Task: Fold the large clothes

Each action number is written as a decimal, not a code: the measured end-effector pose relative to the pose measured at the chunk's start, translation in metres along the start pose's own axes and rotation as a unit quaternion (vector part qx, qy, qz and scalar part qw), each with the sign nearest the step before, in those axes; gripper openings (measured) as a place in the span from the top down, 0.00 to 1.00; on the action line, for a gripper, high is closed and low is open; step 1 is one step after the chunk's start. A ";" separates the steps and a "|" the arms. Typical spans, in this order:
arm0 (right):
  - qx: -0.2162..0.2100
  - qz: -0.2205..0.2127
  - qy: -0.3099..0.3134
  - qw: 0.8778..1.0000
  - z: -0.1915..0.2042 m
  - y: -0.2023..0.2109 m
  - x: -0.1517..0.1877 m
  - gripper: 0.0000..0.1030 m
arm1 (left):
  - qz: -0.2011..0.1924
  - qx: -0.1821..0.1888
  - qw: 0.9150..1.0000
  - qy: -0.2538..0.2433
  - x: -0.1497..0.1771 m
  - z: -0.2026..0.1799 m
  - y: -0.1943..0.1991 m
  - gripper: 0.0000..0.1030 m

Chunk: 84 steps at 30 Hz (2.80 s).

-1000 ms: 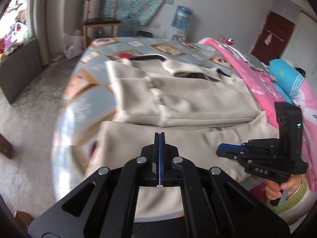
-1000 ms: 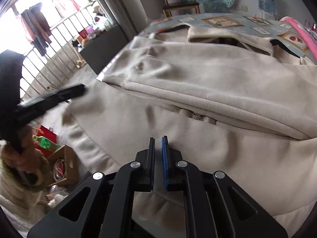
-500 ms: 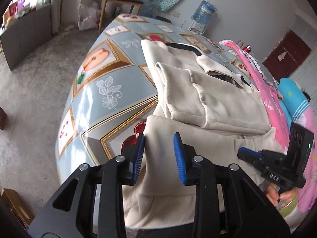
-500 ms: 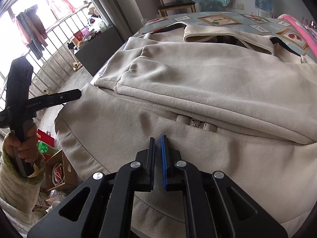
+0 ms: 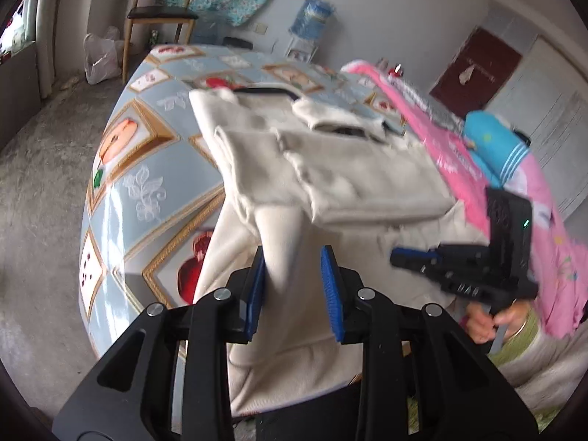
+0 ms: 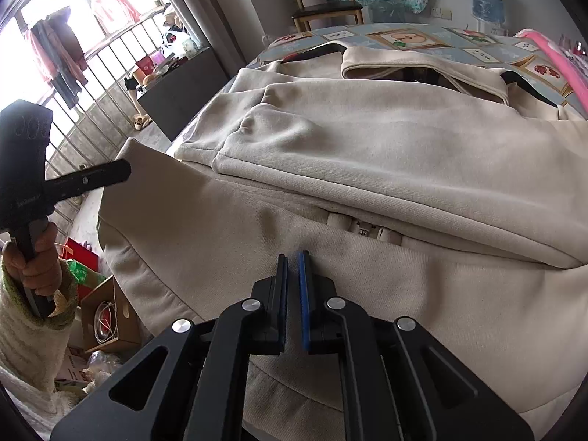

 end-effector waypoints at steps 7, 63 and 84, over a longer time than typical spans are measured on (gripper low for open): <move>0.001 -0.002 0.005 1.000 0.001 0.000 0.001 0.94 | 0.053 -0.038 0.997 0.051 0.013 0.030 -0.022 0.73; 0.005 0.049 -0.112 0.993 -0.215 0.118 0.021 0.61 | 0.048 -0.223 0.967 -0.111 0.015 -0.031 -0.045 0.84; 0.232 -0.080 0.024 0.969 -0.080 0.190 0.027 0.89 | -0.047 -0.178 0.974 -0.132 0.031 -0.063 0.033 0.94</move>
Point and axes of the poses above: each gripper's, at about its wrist camera, not at the fingertips, and y roughly against the way its jaws point, z to its left, x to its underside, the point moved 2 cm from there along -y, roughly the way its jaws point, and after that the axes turned 9 degrees about -z, right-handed, at the moved point
